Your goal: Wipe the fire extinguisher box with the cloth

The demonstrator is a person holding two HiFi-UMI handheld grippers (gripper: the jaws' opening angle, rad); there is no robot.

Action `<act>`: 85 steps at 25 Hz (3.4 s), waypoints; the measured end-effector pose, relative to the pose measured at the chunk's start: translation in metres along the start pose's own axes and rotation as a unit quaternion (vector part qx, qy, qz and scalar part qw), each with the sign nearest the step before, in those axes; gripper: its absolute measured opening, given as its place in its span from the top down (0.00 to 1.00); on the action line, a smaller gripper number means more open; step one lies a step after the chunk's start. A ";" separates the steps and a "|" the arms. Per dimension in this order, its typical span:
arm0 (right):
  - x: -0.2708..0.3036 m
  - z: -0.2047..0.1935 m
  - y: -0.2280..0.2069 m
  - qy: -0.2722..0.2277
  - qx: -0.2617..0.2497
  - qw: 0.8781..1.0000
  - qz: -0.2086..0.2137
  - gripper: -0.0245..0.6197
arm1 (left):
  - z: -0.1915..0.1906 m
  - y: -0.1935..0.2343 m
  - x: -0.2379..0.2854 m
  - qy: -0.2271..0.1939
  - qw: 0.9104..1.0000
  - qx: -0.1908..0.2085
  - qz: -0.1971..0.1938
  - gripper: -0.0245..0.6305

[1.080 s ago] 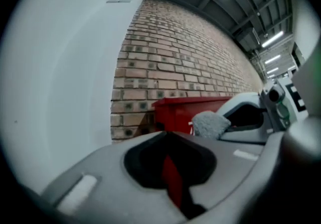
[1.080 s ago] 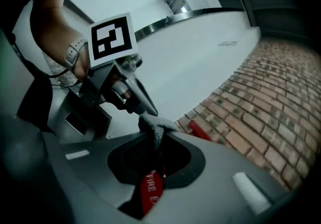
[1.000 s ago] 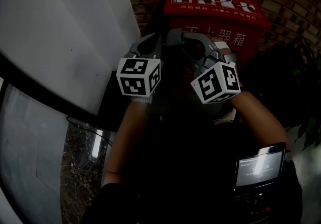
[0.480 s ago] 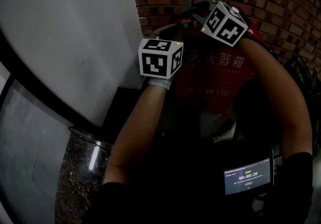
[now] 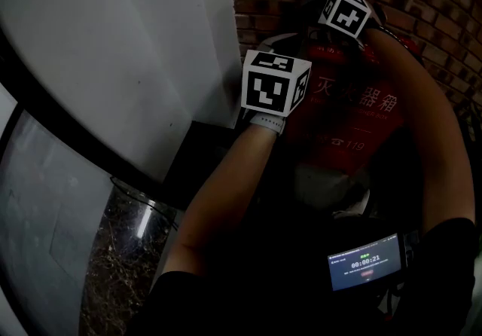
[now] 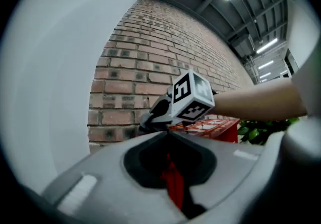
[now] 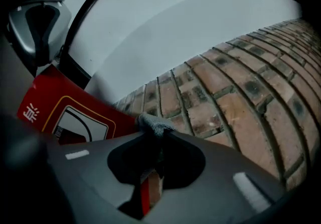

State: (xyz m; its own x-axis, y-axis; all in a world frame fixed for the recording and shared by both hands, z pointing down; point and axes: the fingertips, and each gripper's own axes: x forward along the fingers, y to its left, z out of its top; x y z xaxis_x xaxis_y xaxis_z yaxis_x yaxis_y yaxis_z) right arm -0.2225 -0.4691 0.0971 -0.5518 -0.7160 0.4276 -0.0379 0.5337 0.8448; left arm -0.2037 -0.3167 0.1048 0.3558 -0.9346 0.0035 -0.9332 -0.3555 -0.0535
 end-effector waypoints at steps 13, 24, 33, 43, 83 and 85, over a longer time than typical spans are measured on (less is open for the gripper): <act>-0.013 0.004 0.051 -0.008 0.029 0.989 0.143 0.91 | -0.010 -0.006 -0.010 0.004 1.000 0.010 0.006 0.96; -0.082 0.024 0.101 -0.039 0.034 0.978 0.200 0.91 | -0.021 -0.029 -0.016 0.024 0.999 0.018 0.021 0.96; -0.128 0.046 0.109 -0.060 0.042 0.976 0.204 0.91 | -0.008 -0.043 -0.039 0.012 0.999 0.025 0.029 0.96; -0.110 -0.010 0.023 -0.028 0.097 0.990 0.097 0.91 | 0.002 -0.052 -0.009 -0.003 1.000 0.018 0.002 0.96; -0.129 -0.030 0.105 0.008 0.051 0.965 0.256 0.91 | -0.010 -0.080 0.006 0.011 1.000 0.026 -0.001 0.96; -0.139 -0.032 0.112 0.014 0.040 0.963 0.265 0.91 | -0.007 -0.087 0.004 0.010 1.000 0.028 -0.003 0.96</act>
State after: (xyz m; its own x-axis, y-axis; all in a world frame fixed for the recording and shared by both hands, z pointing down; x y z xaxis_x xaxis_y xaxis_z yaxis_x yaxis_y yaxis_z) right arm -0.1231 -0.3244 0.1423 -0.4891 -0.3443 0.8014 0.1784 0.8598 0.4784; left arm -0.1212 -0.2896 0.1165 0.3599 -0.9327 0.0249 -0.9263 -0.3603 -0.1099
